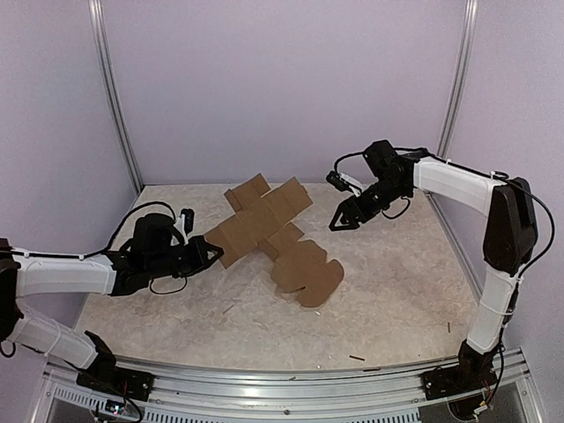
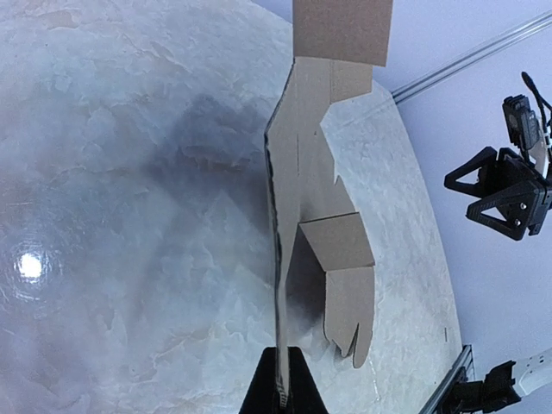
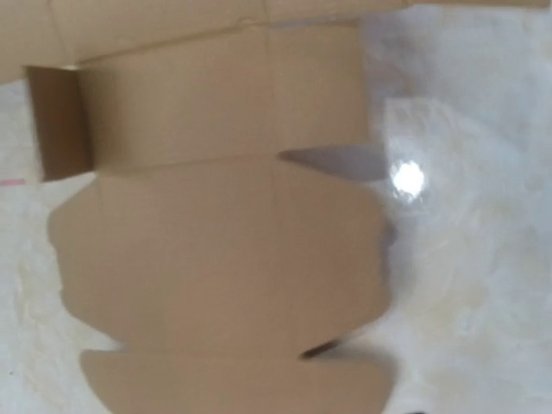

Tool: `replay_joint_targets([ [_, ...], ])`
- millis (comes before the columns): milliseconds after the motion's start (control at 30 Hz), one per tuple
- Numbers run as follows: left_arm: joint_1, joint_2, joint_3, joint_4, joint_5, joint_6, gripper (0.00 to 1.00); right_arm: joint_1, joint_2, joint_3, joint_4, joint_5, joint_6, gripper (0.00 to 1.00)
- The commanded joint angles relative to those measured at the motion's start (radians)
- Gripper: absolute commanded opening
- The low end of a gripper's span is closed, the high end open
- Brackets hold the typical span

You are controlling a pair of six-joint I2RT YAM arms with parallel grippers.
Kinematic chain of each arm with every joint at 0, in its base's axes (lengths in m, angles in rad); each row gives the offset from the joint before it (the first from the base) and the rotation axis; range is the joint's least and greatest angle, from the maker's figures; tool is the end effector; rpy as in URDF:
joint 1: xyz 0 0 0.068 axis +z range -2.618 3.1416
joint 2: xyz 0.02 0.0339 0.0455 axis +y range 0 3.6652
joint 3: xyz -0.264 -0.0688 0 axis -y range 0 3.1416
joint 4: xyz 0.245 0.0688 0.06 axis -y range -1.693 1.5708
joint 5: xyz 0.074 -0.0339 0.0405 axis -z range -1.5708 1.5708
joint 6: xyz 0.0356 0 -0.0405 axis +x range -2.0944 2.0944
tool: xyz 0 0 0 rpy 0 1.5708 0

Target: Fold the paper box

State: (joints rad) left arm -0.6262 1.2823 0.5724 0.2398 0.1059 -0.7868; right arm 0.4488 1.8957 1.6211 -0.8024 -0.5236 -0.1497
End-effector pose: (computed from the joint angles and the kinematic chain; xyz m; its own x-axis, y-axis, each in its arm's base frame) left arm 0.2144 -0.1597 0.2029 -0.7259 -0.3440 -0.5956 0.2055 0.7179 -0.6651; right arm 0.3581 0.1922 0.2627 -0.6966 -0.4788 -0.5343 -0.7010 0.6129 0.3647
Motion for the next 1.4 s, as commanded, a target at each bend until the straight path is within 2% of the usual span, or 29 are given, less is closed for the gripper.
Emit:
replay_joint_targets([
  [0,-0.01,-0.005,-0.027,0.196,0.037,-0.046,0.0,0.004,-0.043,-0.027,0.012,-0.076,-0.05,0.65],
  [233,-0.017,0.069,-0.133,0.509,0.198,0.052,0.0,0.004,0.126,0.065,-0.01,-0.161,-0.089,0.7],
  [467,-0.018,0.134,-0.158,0.635,0.311,0.085,0.0,0.005,0.169,0.033,0.096,-0.201,-0.113,0.7],
  [800,-0.018,0.191,-0.151,0.702,0.391,0.073,0.0,0.005,0.216,0.012,0.129,-0.19,-0.113,0.71],
  [1100,-0.018,0.192,-0.148,0.699,0.4,0.071,0.0,0.002,0.199,-0.018,0.151,-0.079,-0.103,0.74],
  [1267,-0.018,0.201,-0.145,0.702,0.41,0.074,0.0,0.004,0.21,-0.022,0.148,-0.192,-0.117,0.76],
  [1367,-0.018,0.211,-0.143,0.699,0.399,0.071,0.0,0.002,0.219,-0.007,0.14,-0.26,-0.118,0.72],
])
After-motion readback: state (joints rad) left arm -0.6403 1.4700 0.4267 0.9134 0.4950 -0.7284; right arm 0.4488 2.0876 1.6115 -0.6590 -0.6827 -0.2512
